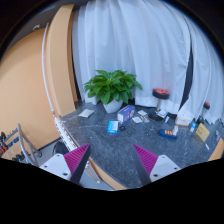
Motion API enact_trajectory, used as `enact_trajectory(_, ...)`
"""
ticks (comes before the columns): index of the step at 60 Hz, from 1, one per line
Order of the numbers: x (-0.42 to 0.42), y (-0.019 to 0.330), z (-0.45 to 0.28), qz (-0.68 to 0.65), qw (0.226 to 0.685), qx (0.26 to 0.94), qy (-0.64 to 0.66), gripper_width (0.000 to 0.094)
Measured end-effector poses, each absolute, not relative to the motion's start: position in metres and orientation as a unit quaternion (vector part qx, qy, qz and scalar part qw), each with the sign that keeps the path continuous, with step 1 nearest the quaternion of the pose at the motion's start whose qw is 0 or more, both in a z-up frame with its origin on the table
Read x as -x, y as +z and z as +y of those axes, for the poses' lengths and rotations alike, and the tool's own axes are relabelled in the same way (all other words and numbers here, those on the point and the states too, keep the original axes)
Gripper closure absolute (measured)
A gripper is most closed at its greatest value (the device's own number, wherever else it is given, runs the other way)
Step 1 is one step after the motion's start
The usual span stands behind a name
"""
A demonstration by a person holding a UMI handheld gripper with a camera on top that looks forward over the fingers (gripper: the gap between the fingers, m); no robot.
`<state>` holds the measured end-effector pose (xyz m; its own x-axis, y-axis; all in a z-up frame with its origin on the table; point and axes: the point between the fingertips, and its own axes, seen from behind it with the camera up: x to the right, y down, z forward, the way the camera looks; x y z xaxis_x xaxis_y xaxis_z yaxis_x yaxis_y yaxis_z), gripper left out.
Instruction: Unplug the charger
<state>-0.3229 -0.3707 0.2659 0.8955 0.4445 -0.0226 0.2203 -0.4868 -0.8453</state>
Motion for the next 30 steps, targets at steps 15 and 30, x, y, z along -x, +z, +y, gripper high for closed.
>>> enact_trajectory(15, 0.23, 0.166, -0.334, -0.154, 0.413, 0.892, 0.098, 0.0091)
enact_trajectory(30, 0.088, 0.08, -0.225, -0.091, 0.411, 0.906, 0.032, 0.0087)
